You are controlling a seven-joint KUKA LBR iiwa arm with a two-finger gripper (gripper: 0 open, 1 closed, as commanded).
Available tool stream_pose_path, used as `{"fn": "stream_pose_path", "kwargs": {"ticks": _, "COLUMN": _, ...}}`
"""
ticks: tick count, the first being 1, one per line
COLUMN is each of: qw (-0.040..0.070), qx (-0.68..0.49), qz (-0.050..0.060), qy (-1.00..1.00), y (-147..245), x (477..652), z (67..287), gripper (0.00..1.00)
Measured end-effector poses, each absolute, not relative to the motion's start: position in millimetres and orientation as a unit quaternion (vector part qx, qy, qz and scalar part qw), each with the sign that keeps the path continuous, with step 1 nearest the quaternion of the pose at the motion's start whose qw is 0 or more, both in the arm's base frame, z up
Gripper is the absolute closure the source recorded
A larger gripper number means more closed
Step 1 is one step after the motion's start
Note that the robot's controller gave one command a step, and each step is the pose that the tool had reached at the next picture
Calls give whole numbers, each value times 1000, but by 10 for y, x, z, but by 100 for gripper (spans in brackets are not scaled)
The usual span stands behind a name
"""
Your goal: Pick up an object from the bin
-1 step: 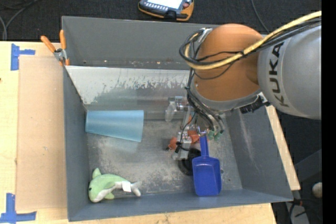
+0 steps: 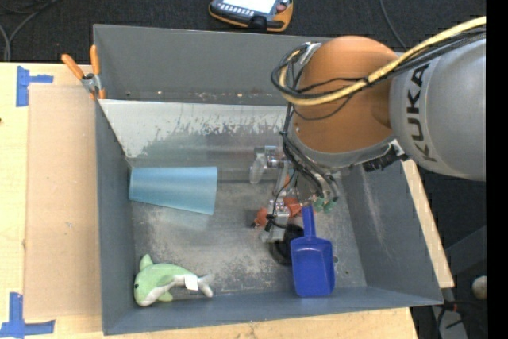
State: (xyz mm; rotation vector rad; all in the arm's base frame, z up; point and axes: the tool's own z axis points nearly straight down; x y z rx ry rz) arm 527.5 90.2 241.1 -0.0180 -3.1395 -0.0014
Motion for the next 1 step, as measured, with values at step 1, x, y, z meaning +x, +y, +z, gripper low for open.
{"fn": "stream_pose_path", "kwargs": {"ticks": 1, "qw": 0, "qx": -9, "qz": -1, "qy": -1000, "y": 896, "x": 5280, "z": 2379, "gripper": 0}}
